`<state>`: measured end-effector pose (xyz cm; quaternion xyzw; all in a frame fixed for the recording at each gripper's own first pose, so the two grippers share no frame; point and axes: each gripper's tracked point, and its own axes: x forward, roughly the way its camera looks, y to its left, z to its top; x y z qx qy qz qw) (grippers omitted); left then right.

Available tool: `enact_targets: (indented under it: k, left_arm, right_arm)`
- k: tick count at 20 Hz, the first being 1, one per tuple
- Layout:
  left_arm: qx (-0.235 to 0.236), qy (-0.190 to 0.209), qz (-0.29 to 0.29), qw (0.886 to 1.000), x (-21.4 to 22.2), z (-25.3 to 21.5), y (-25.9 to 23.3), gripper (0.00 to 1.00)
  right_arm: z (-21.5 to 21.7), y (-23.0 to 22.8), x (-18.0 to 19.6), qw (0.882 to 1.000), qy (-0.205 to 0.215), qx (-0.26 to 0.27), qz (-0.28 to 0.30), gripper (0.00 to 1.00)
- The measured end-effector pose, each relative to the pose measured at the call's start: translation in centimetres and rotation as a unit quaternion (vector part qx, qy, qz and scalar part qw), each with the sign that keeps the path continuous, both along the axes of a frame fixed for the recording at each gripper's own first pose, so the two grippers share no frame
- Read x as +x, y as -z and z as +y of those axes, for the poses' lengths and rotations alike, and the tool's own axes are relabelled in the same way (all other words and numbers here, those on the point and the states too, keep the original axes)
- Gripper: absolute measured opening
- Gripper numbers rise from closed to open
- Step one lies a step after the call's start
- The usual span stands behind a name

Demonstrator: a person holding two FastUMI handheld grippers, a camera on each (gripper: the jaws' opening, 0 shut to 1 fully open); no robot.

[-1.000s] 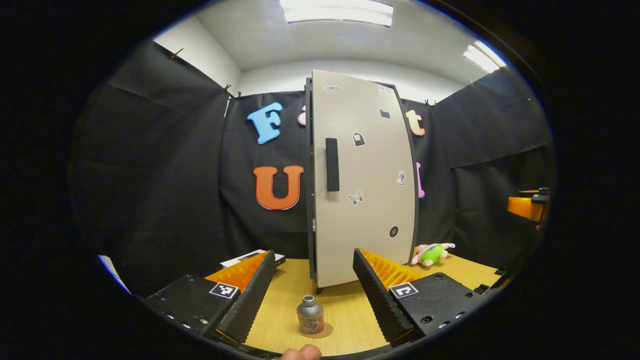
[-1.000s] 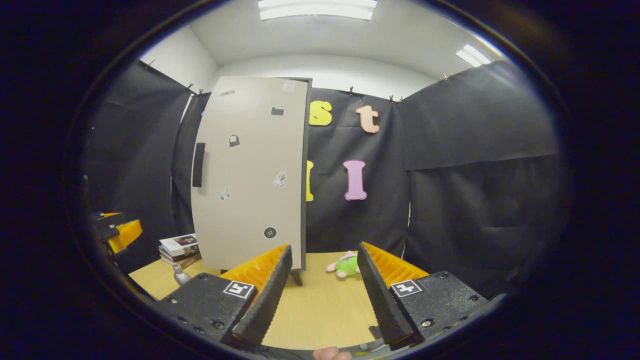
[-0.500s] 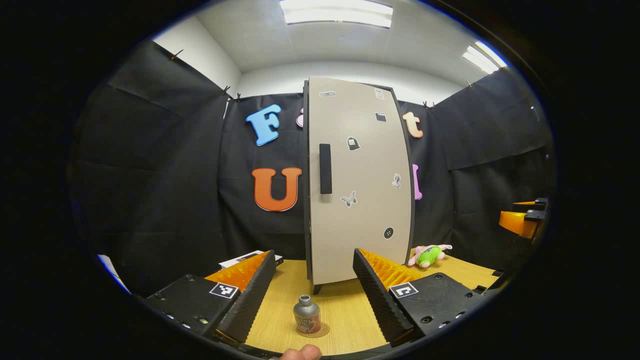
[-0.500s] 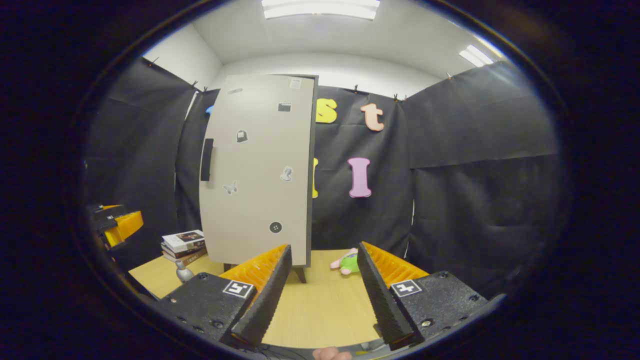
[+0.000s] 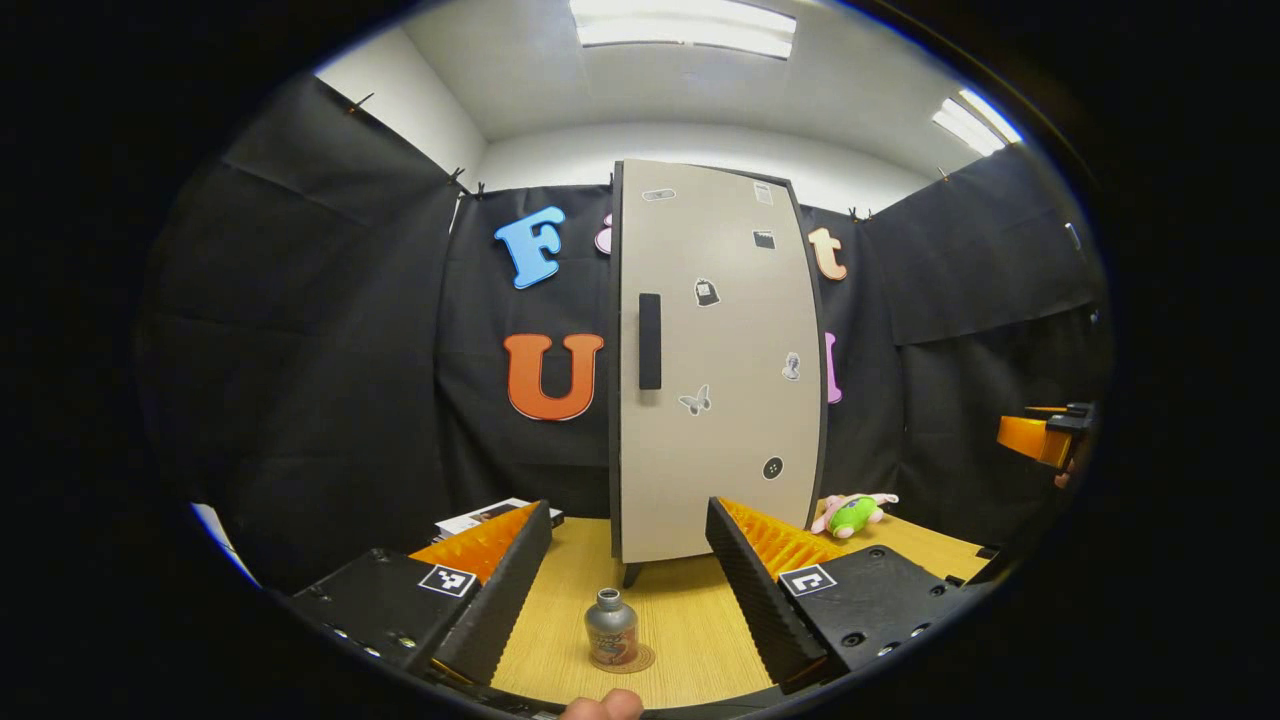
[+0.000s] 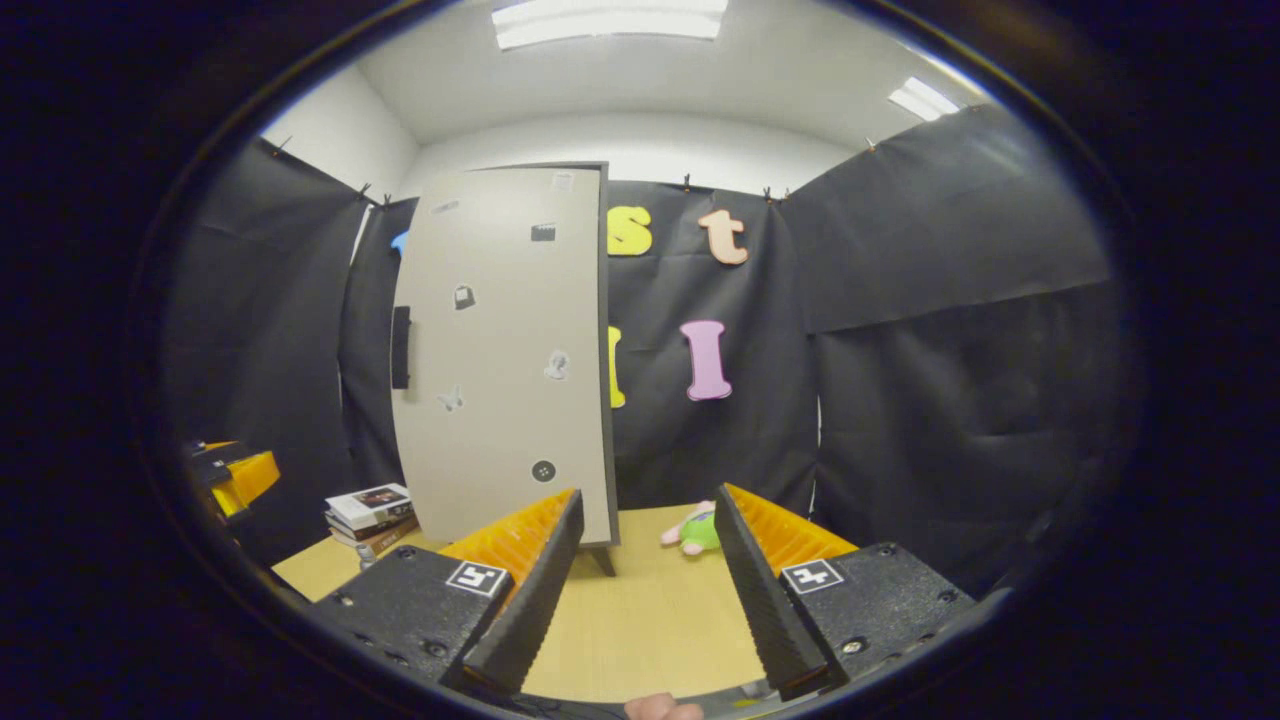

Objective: Open the cabinet door with the right hand, grasp the bottle in the cabinet with the left hand and place it on the coaster, then close the cabinet door with the right hand.

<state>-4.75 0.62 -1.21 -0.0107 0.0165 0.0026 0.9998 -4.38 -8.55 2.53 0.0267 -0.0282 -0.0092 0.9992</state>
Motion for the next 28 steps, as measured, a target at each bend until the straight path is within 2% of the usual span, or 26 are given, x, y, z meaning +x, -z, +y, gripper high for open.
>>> enact_targets:
  k: [6,28]
  left_arm:
    - [-0.004,-0.002,0.0,1.0,0.1,0.0,0.0,0.94]
    - [-0.002,0.014,0.005,1.0,0.4,-0.9,0.5,0.94]
  right_arm:
    - [-0.7,0.6,0.2,1.0,0.008,-0.003,0.009,0.86]
    - [0.7,1.7,0.7,1.0,0.001,-0.011,0.01,0.86]
